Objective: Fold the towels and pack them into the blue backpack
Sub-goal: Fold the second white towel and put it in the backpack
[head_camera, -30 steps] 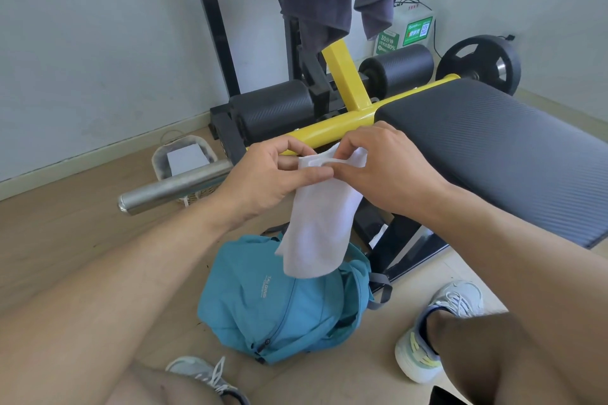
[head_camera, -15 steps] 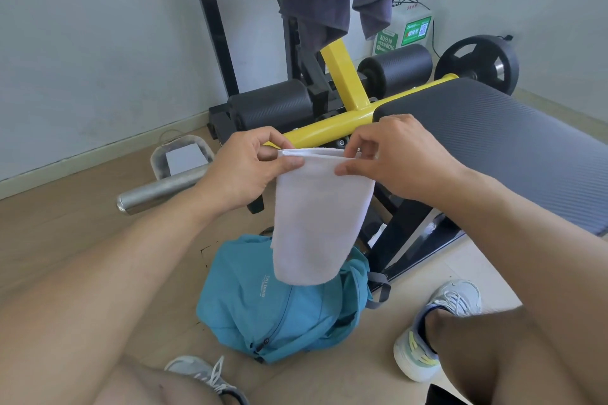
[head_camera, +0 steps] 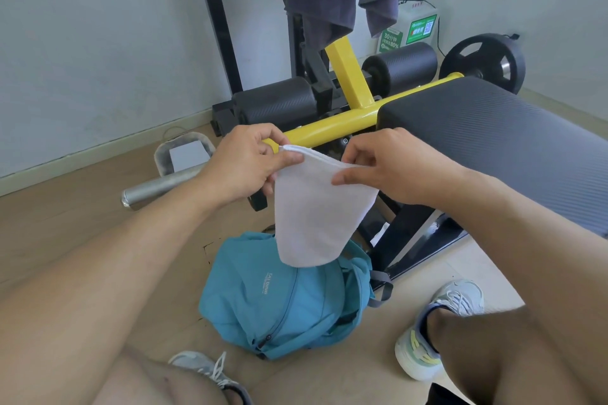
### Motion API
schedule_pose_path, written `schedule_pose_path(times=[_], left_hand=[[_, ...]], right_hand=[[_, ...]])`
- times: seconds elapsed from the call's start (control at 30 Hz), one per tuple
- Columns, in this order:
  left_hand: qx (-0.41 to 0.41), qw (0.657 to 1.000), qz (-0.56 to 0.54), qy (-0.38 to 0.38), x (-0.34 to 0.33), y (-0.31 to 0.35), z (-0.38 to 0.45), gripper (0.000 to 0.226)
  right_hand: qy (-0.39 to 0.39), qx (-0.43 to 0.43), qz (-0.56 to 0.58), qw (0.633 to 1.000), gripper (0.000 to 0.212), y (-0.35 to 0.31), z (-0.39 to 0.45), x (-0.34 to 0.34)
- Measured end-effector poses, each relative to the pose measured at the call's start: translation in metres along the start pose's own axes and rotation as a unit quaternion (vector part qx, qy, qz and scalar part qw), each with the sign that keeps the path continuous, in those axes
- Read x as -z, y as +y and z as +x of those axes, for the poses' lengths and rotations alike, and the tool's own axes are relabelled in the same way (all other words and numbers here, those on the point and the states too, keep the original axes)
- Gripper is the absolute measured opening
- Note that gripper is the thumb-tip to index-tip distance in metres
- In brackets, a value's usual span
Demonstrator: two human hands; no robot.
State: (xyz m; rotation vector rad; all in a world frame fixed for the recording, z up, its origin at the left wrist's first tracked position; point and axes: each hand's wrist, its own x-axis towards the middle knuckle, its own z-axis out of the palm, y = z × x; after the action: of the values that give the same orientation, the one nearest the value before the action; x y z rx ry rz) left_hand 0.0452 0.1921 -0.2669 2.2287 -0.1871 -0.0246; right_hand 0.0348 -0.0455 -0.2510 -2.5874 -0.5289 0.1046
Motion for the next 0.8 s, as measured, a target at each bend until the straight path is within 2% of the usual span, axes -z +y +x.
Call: schedule_pose_path(times=[0.13, 0.27, 0.37, 0.43, 0.5, 0.63, 0.8], left_hand=[[0.047, 0.995, -0.047, -0.073, -0.002, 0.001, -0.005, 0.017], [0.055, 0.993, -0.068, -0.075, -0.004, 0.001, -0.006, 0.038], [0.006, 0.997, 0.061, -0.045, -0.004, -0.003, -0.005, 0.029], [-0.02, 0.989, 0.132, -0.057, -0.003, -0.004, -0.005, 0.021], [-0.035, 0.983, 0.165, -0.069, 0.0, -0.001, -0.006, 0.025], [-0.067, 0.98, 0.183, -0.035, 0.006, 0.006, -0.008, 0.031], [-0.099, 0.978, 0.182, -0.002, 0.009, 0.003, -0.008, 0.03]], right_hand=[[-0.062, 0.025, 0.017, 0.998, 0.025, -0.009, -0.003, -0.01], [-0.088, 0.041, 0.066, 0.993, 0.027, -0.022, -0.01, -0.027], [-0.164, 0.061, 0.09, 0.981, 0.029, -0.037, -0.013, -0.038], [-0.238, 0.056, 0.067, 0.967, 0.035, -0.042, -0.014, -0.04], [-0.272, 0.035, 0.012, 0.962, 0.035, -0.038, -0.015, -0.038], [-0.216, -0.051, -0.119, 0.968, 0.041, -0.012, -0.008, -0.03], [-0.129, -0.076, -0.043, 0.988, 0.079, 0.012, 0.006, -0.034]])
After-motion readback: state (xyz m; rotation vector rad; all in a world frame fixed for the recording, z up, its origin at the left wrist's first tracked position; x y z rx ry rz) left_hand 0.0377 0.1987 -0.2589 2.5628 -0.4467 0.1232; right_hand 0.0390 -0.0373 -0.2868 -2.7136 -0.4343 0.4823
